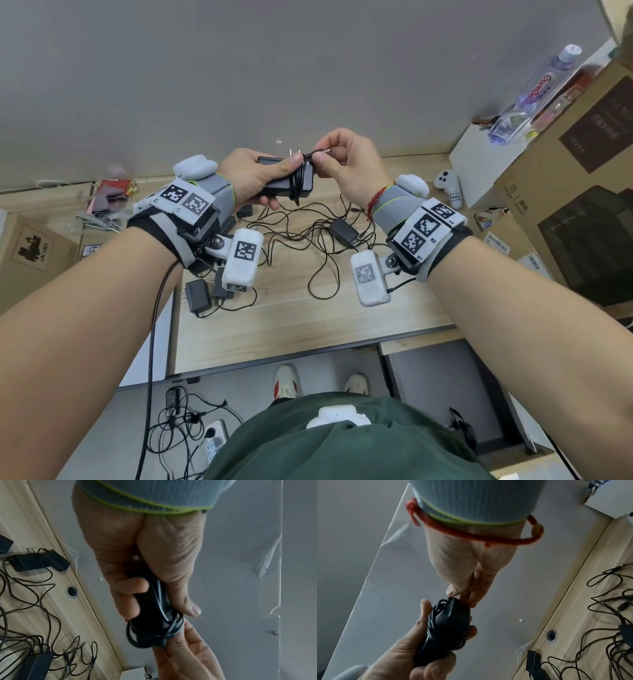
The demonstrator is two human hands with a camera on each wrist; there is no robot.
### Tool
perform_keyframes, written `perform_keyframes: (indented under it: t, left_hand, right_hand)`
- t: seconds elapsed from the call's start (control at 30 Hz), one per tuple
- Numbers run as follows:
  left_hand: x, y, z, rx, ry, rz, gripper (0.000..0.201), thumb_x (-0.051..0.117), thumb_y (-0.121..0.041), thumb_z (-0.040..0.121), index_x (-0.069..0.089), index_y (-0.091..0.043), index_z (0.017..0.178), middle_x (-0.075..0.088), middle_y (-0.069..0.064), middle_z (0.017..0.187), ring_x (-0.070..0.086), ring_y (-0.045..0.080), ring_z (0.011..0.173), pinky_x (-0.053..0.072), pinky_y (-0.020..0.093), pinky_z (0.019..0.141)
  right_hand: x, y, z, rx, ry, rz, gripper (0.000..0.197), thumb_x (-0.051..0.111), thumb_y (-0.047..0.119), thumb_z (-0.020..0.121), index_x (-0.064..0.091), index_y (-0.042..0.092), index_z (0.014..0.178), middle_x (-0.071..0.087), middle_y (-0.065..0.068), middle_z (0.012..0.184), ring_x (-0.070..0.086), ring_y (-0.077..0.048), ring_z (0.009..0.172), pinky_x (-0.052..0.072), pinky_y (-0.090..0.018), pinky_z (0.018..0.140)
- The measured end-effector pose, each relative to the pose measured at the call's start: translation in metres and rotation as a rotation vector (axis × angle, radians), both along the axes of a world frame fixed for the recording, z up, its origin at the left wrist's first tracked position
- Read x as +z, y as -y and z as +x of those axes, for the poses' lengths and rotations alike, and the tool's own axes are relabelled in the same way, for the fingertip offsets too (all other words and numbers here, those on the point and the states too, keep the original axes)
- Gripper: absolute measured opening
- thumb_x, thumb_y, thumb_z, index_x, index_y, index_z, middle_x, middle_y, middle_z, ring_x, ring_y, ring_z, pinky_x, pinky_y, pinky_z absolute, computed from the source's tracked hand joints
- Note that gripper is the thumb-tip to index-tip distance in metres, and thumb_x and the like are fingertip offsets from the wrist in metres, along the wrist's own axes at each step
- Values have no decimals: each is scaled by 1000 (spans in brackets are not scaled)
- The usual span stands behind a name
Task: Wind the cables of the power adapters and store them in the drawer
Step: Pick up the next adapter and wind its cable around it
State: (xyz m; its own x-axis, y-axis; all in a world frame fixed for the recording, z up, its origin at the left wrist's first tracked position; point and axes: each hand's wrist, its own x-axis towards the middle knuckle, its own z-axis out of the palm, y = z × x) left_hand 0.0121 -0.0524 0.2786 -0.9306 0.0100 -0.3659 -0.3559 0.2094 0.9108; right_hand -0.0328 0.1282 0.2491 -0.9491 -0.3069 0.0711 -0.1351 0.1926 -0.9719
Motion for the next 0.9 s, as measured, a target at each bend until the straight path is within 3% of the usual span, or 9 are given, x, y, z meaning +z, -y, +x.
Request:
perform_keyframes:
  t: [0.1, 0.23, 0.3, 0.4, 0.5, 0.6, 0.77, 0.9]
  left_hand:
    - [-2, 0, 1, -33, -13, -26, 65, 80, -64, 55, 73, -13, 96, 72, 6, 76, 56, 18, 44, 39, 19, 38]
    - [-6, 0, 2, -114, -21, -134, 73, 82, -75, 40, 77, -23, 92, 72, 7, 74, 57, 20, 47, 37, 23, 51]
    - [-6, -2, 3, -159, -17, -165, 78, 84, -74, 36, 76, -24, 95, 72, 7, 74, 57, 19, 46, 37, 24, 51]
    - [-1, -6, 4, -220, -31, -208, 61, 86, -50, 57, 73, -15, 106, 69, -2, 64, 55, 12, 40, 39, 19, 39]
    - [5, -10, 8, -237, -21, -224, 43, 83, -31, 72, 72, -11, 109, 67, -6, 57, 53, 10, 38, 39, 15, 38]
    - [9, -12, 12, -262, -20, -243, 38, 83, -28, 74, 72, -13, 107, 64, -9, 51, 53, 9, 38, 39, 14, 38]
    - [14, -11, 14, -284, -82, -232, 34, 85, -26, 71, 73, -23, 103, 61, -9, 47, 53, 10, 39, 40, 15, 38]
    - [10, -7, 10, -227, -112, -196, 32, 85, -25, 68, 74, -20, 97, 64, -1, 61, 54, 12, 40, 42, 16, 38]
  right_hand:
    - [2, -2, 1, -25, 5, -15, 8, 55, 3, 97, 50, 10, 97, 71, 4, 74, 69, -8, 65, 59, -28, 67]
    - [2, -4, 6, -52, -12, -10, 10, 50, 7, 99, 45, 14, 96, 71, -5, 73, 67, -18, 62, 56, -31, 60]
    - [3, -4, 8, -74, -13, -12, 13, 49, 8, 99, 44, 18, 93, 70, -7, 70, 63, -19, 55, 52, -31, 54]
    - [4, -3, 10, -104, -40, 10, 12, 49, 11, 99, 45, 20, 93, 70, -11, 68, 58, -17, 47, 46, -26, 47]
    - [4, -3, 12, -117, -77, 45, 7, 51, 14, 98, 46, 19, 96, 69, -13, 65, 56, -19, 43, 44, -26, 43]
    - [4, -3, 11, -113, -81, 60, 6, 52, 16, 98, 47, 19, 96, 68, -13, 63, 55, -20, 42, 43, -24, 42]
    - [2, -3, 5, 5, 18, 128, 7, 50, 18, 101, 47, 18, 94, 59, -1, 64, 51, -16, 46, 44, -26, 42]
    - [-2, -5, 4, 107, 198, 143, 12, 45, 19, 104, 46, 17, 92, 61, -4, 80, 60, -16, 51, 47, -25, 45]
